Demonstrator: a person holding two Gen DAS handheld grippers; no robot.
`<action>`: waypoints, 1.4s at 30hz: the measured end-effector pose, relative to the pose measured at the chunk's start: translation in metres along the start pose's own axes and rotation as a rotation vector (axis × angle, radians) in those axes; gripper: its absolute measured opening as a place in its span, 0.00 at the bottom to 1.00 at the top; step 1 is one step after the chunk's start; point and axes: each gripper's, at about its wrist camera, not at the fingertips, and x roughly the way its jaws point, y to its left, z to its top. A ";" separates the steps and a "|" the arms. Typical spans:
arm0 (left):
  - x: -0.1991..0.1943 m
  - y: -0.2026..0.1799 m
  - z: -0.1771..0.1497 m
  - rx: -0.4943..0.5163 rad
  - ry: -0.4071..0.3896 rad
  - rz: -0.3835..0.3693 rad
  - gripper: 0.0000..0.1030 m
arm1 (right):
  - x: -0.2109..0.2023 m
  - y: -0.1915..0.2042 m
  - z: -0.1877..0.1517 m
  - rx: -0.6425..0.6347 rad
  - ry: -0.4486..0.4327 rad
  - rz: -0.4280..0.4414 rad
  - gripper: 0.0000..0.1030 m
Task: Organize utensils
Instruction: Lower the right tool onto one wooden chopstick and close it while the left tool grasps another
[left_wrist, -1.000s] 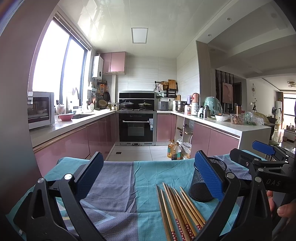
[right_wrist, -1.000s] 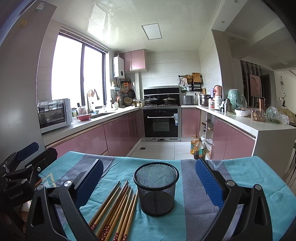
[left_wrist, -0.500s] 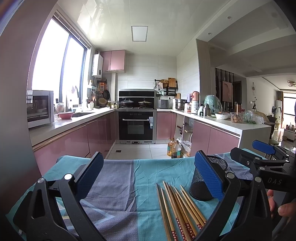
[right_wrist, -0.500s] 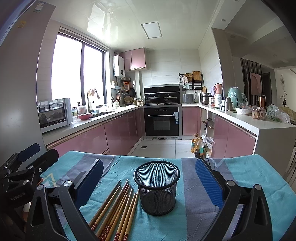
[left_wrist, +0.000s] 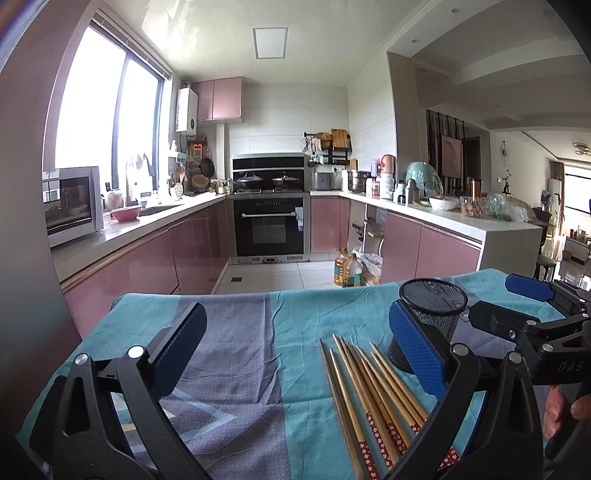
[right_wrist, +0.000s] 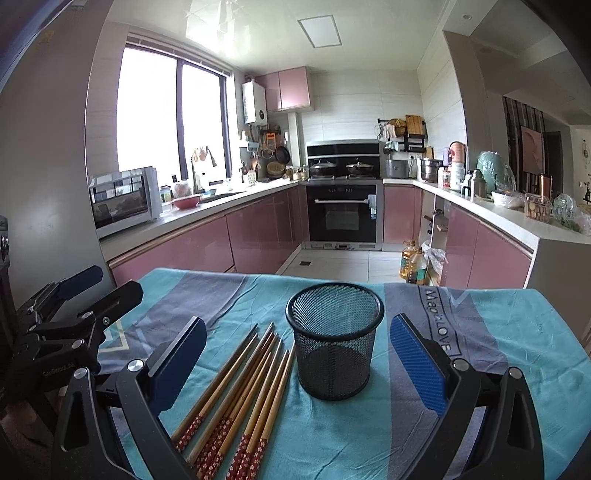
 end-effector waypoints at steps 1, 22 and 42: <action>0.005 0.000 -0.002 0.017 0.028 0.004 0.94 | 0.004 0.002 -0.003 -0.006 0.033 0.012 0.92; 0.112 -0.009 -0.056 0.138 0.470 -0.126 0.77 | 0.086 -0.002 -0.043 0.030 0.456 0.083 0.39; 0.158 -0.021 -0.073 0.140 0.612 -0.187 0.54 | 0.104 0.002 -0.046 -0.012 0.516 0.060 0.27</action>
